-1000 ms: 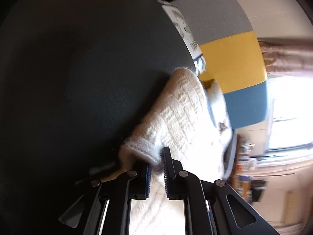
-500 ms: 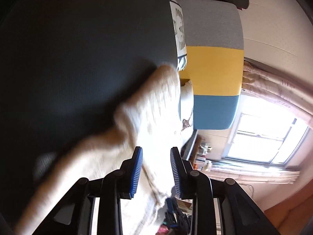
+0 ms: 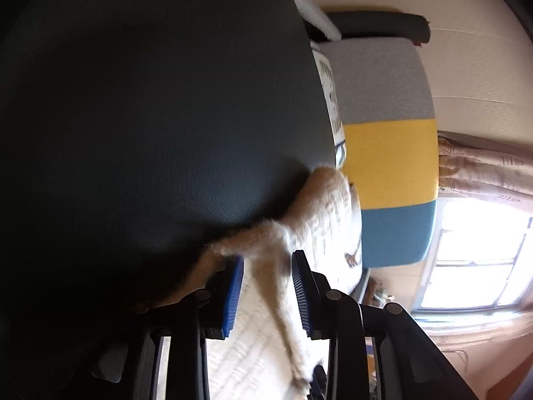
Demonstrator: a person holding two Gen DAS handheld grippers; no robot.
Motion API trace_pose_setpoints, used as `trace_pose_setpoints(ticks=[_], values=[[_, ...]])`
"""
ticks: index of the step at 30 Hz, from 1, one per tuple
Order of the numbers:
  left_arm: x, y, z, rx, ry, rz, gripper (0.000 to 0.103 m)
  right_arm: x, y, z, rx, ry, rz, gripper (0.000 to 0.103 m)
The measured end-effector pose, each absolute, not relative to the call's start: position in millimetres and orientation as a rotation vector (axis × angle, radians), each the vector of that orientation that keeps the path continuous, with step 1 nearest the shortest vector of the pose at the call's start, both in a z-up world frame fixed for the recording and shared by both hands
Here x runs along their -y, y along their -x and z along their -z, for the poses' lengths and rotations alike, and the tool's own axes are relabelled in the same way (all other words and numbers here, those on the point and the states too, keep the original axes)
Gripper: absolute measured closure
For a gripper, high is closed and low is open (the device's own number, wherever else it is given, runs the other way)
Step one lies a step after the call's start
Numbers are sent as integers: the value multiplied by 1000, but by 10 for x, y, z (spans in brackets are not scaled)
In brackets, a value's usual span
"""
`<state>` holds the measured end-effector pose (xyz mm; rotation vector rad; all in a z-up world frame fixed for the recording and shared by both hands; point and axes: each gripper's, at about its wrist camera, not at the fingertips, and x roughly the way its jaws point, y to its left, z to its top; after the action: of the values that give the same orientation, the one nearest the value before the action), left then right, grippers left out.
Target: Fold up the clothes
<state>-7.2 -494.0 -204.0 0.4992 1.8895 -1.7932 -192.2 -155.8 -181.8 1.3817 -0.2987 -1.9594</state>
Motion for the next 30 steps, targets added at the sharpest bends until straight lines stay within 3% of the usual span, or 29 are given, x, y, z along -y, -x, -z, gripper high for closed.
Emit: trace_pose_setpoints(ticks=[6, 12, 18, 22, 24, 26, 29, 30], values=[[4962, 118, 1840, -1955, -549, 1832, 72, 1492, 1930, 1659, 355, -1330, 1931, 80], [4974, 325, 1428, -1919, -520, 1997, 63, 1562, 2043, 1416, 289, -1262, 1937, 79], [5173, 1003, 1425, -1794, -653, 2033, 63, 1632, 2242, 1539, 141, -1323, 1973, 79], [5269, 1045, 1572, -1787, -751, 1972, 64, 1610, 2368, 1679, 128, -1352, 1979, 80], [5248, 926, 1663, -1696, -774, 2027, 64, 1616, 2401, 1732, 124, -1357, 1986, 81], [5250, 1104, 1646, -1487, -860, 2100, 65, 1639, 2402, 1756, 91, -1347, 2003, 83], [5213, 1134, 1671, -1185, -982, 2176, 80, 1667, 2377, 1748, 31, -1327, 2011, 83], [5164, 1152, 1654, -1102, -1006, 2200, 80, 1668, 2375, 1737, 16, -1326, 2005, 84]])
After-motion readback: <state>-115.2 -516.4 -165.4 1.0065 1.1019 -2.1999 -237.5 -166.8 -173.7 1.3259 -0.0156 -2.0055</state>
